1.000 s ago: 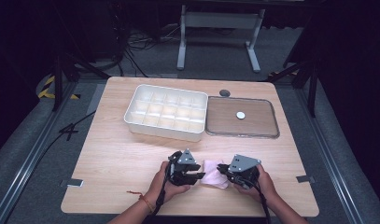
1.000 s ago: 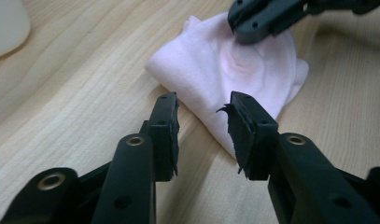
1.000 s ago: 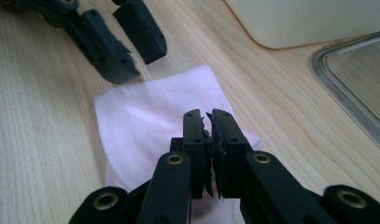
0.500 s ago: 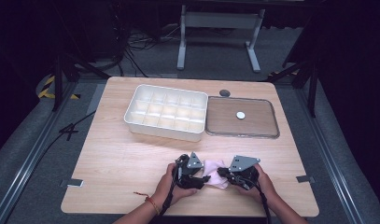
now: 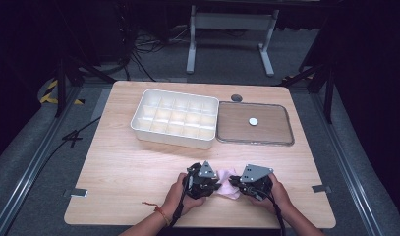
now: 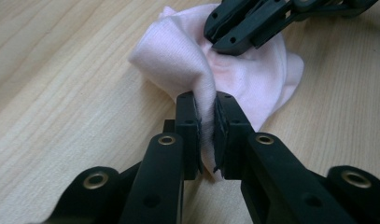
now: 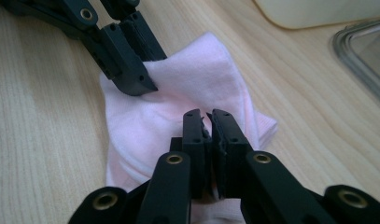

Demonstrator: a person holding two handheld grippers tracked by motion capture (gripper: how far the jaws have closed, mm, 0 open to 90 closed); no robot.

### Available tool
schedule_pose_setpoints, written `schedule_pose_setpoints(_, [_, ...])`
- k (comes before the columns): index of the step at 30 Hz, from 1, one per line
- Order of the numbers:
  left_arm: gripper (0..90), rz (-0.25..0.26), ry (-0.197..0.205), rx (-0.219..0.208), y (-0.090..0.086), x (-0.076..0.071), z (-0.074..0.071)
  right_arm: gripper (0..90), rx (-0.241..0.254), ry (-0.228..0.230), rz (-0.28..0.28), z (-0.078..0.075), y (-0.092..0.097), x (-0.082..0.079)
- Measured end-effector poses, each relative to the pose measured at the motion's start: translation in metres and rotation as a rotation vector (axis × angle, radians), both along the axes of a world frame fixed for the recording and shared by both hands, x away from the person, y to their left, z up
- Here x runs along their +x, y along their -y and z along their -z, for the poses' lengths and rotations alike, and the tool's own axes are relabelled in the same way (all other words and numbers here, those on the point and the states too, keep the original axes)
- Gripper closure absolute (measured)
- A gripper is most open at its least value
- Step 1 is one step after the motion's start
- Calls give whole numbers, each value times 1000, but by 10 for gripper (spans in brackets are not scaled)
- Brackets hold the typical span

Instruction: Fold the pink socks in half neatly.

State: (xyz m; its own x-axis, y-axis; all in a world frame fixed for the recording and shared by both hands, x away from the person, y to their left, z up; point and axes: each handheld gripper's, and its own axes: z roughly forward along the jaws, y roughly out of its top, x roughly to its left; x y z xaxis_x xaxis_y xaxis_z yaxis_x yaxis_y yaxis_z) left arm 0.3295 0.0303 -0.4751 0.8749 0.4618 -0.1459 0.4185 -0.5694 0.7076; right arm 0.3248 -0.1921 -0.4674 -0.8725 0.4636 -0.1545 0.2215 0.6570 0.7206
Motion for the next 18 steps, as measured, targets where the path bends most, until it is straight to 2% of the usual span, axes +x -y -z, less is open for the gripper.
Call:
schedule_pose_setpoints(2, [826,9,15,2,-1,0,-2,849,5,-7,9,1,0,2])
schedule_pose_setpoints(6, [830,-7,46,-15,-4,-1,-10,856,14,-12,7,3,-4,3])
schedule_pose_setpoints(12, [827,-24,90,-2,-9,-3,-17,854,27,10,2,7,-17,2])
schedule_pose_setpoints(15, [829,-23,90,-3,-10,-2,-18,819,43,14,8,2,-12,2])
schedule_pose_setpoints(18, [829,-25,94,-5,-11,-3,-19,826,66,22,20,-4,-5,1])
